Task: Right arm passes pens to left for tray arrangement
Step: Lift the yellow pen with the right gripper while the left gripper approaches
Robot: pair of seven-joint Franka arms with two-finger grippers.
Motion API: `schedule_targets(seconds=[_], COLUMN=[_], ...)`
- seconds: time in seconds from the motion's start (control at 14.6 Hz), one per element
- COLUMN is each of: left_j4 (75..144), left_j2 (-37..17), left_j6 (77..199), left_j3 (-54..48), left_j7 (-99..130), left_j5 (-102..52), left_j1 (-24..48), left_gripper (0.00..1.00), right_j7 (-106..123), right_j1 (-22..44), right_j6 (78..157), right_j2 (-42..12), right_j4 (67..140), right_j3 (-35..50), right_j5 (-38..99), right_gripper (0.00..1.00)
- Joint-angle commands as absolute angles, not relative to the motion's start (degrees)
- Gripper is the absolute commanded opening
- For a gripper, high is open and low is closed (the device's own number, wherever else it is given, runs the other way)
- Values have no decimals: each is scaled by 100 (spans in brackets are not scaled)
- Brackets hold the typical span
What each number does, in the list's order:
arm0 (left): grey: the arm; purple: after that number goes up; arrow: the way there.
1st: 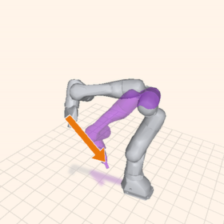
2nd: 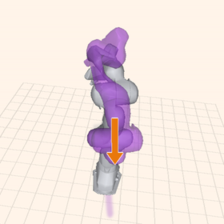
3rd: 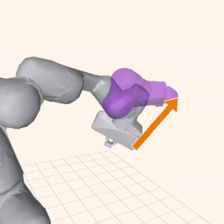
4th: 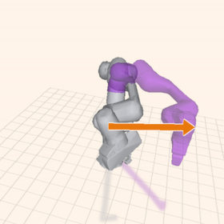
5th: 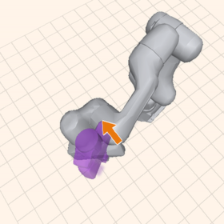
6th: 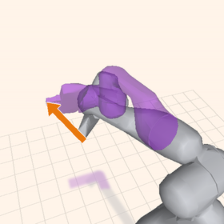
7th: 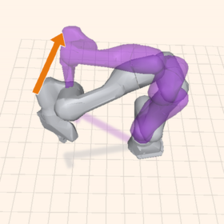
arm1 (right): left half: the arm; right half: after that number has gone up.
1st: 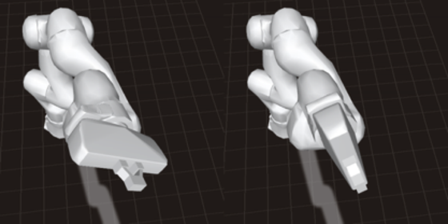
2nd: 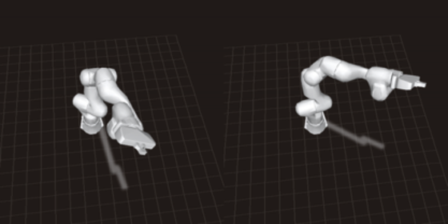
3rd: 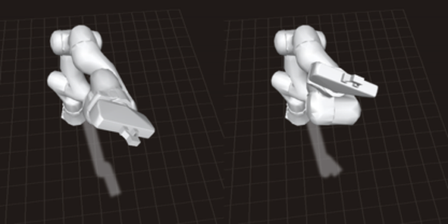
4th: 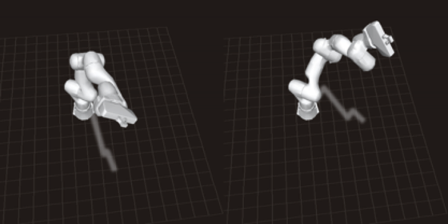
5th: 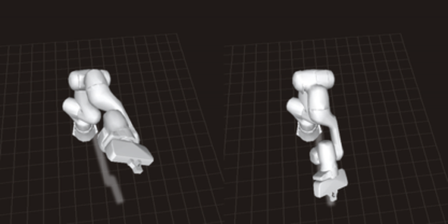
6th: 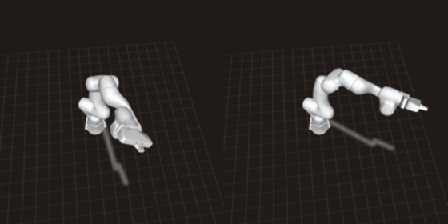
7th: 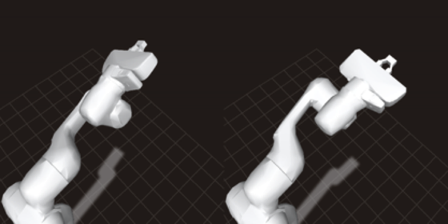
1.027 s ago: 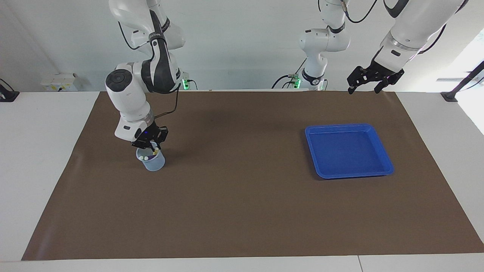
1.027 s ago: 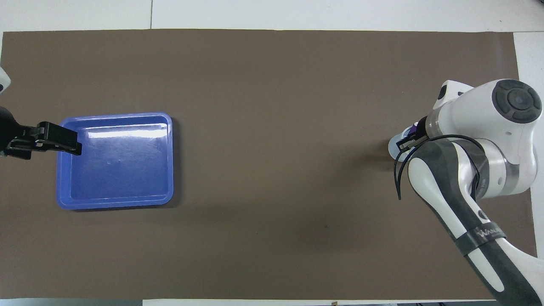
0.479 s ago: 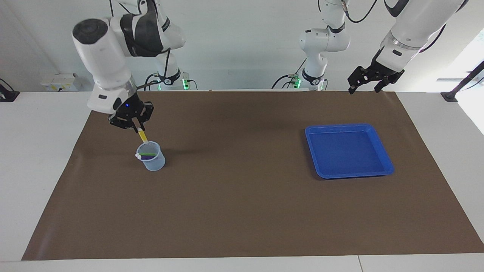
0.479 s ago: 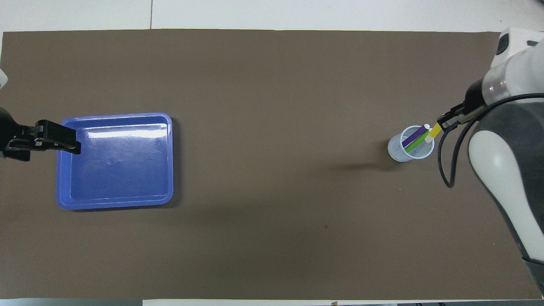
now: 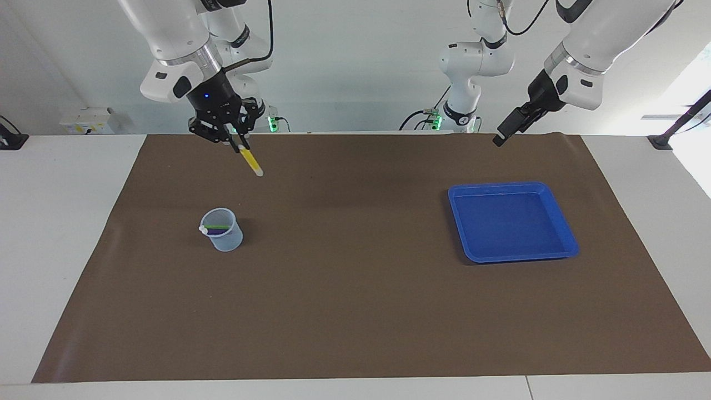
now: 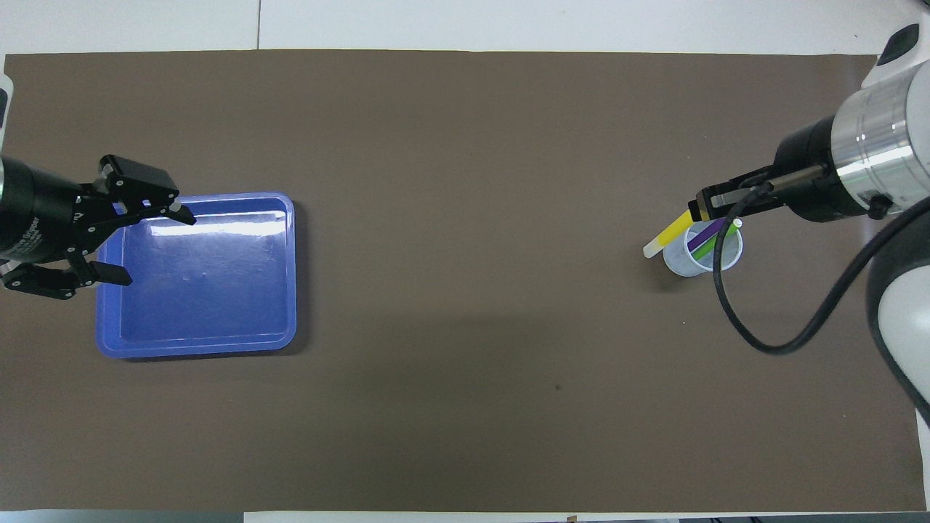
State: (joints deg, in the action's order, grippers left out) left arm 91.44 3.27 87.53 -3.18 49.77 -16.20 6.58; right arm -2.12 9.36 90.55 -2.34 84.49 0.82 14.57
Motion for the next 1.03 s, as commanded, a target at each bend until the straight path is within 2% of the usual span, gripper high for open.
schedule_targets(seconds=[0.0,0.34,0.55,0.75,0.96], left_j4=[9369,9553,9781,10001,10169], left_j2=[466,387,387,404,448], left_j6=[9332,10141,10686,10950,11407], left_j3=[-316,-352,-360,-360,-369], left_j7=[6972,9881,11255,11619,11297], left_j5=[-2135,-2968,-3400,-3656,-3709], left_j1=[808,1134,1335,1651,1968], left_gripper=[100,100,100,100,100], right_j7=[-1858,-3978,-5190,-5993,-6108], right_j1=[914,1511,2037,2556,2882], right_j6=[9605,11045,11949,12996,13192], right_j2=[-71,219,316,422,580], right_j4=[8928,9667,9975,10422,10731], right_j3=[114,149,149,149,149], right_j5=[2370,3435,3568,3604,3604], right_gripper=[0,0,0,0,0])
